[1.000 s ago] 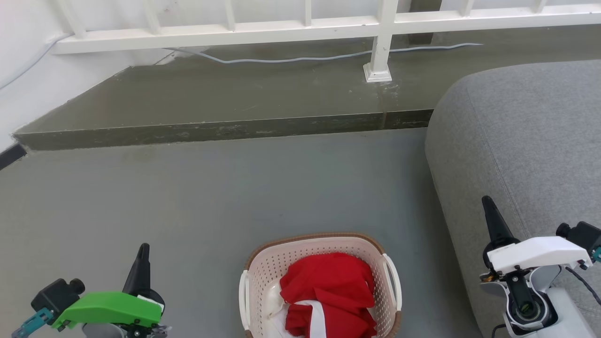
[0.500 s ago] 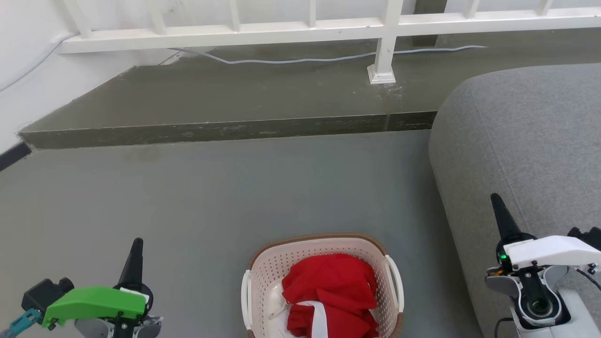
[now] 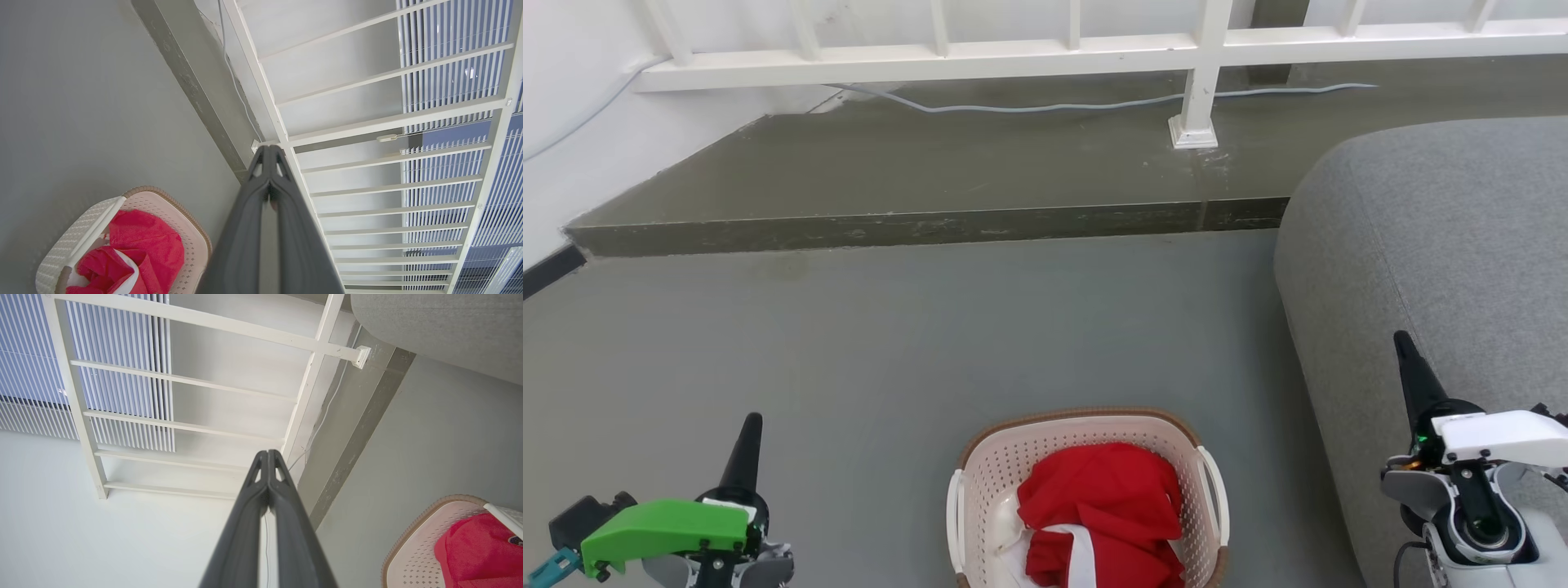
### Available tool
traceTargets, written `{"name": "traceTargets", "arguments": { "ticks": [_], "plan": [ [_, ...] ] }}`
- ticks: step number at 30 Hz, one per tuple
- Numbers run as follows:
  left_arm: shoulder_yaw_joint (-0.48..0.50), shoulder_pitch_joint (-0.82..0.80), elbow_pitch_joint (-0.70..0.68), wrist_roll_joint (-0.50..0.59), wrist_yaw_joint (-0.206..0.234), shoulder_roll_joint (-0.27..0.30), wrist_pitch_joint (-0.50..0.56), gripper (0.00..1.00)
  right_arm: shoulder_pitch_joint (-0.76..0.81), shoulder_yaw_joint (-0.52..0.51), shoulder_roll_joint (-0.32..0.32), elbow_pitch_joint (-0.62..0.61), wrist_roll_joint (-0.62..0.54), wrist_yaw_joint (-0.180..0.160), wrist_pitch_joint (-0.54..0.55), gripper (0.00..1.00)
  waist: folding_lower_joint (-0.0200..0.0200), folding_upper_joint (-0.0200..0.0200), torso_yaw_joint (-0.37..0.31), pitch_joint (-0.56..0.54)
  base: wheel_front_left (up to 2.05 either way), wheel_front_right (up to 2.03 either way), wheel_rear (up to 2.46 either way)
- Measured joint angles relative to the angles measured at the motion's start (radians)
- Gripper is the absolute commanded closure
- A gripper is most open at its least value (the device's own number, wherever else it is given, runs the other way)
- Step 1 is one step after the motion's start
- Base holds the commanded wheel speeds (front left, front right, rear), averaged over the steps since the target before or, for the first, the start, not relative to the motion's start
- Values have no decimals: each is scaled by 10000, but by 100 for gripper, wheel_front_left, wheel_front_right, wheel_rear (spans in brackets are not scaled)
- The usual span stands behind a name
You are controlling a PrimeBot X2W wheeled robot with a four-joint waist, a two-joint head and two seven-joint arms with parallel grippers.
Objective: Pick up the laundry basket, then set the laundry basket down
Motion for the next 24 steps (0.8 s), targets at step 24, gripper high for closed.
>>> {"name": "traceTargets", "arguments": {
  "ticks": [24],
  "plan": [
    [568,-288,142,-2284,-167,-15,644,100,-8,-759,217,-161,2293,36,637,100,0,0,145,-46,0,0,0]
  ]
}}
